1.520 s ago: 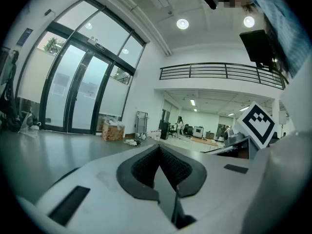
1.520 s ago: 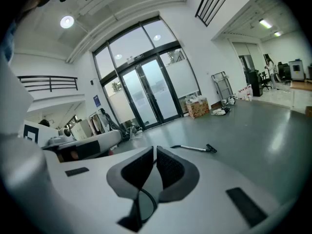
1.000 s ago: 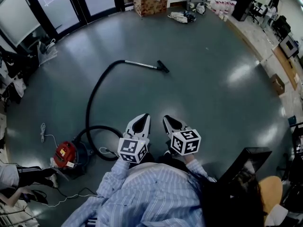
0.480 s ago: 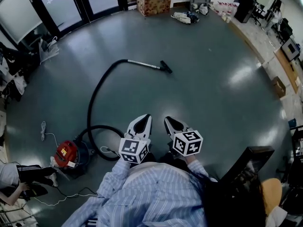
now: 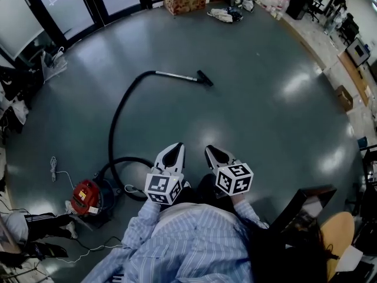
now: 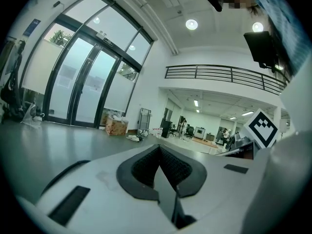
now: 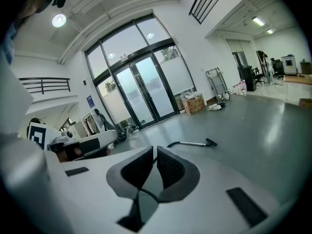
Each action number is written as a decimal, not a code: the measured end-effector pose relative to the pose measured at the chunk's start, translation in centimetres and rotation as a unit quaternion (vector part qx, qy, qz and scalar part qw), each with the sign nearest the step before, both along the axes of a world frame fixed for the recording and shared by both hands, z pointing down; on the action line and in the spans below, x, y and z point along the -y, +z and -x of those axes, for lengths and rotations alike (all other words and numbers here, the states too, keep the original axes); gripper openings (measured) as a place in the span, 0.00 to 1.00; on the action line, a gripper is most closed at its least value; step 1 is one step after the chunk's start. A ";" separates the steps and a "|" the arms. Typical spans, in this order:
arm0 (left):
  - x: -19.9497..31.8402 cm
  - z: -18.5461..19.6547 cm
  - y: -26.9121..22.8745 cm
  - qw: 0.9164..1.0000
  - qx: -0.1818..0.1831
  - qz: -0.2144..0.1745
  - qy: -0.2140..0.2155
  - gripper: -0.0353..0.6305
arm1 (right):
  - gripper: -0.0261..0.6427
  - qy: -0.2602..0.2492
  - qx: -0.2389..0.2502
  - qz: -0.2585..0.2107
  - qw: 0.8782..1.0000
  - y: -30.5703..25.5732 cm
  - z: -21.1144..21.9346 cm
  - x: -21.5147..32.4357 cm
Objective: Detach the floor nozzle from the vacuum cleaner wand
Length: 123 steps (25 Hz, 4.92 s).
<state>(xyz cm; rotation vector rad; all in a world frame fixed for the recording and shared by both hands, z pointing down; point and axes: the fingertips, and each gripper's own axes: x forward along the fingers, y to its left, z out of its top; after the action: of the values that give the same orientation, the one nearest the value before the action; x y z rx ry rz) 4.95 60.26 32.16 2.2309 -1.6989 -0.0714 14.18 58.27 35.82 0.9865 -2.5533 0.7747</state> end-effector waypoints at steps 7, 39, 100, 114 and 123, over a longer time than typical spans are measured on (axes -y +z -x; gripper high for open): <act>1.9 0.3 0.3 1.000 -0.018 0.011 0.004 0.06 | 0.08 0.016 -0.010 0.012 1.000 0.0 -0.7 2.0; 33.4 2.0 1.0 0.998 0.013 0.045 -0.052 0.06 | 0.08 -0.081 0.000 0.054 0.995 2.5 3.0 34.2; 85.6 13.5 21.3 0.975 0.105 0.164 0.104 0.06 | 0.08 0.092 -0.033 0.176 0.980 20.3 4.7 82.3; 92.5 12.3 36.7 0.941 0.130 0.246 0.190 0.06 | 0.12 0.054 -0.114 0.228 0.965 37.8 4.8 86.5; 94.4 11.6 51.1 0.911 0.121 0.307 0.247 0.06 | 0.24 0.047 -0.169 0.251 0.952 52.3 4.8 88.5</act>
<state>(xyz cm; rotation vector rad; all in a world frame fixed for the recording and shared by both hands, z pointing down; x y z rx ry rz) -6.64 -34.13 83.27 2.1299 -0.9896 0.7779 9.38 -30.22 88.08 0.9690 -1.8944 1.1021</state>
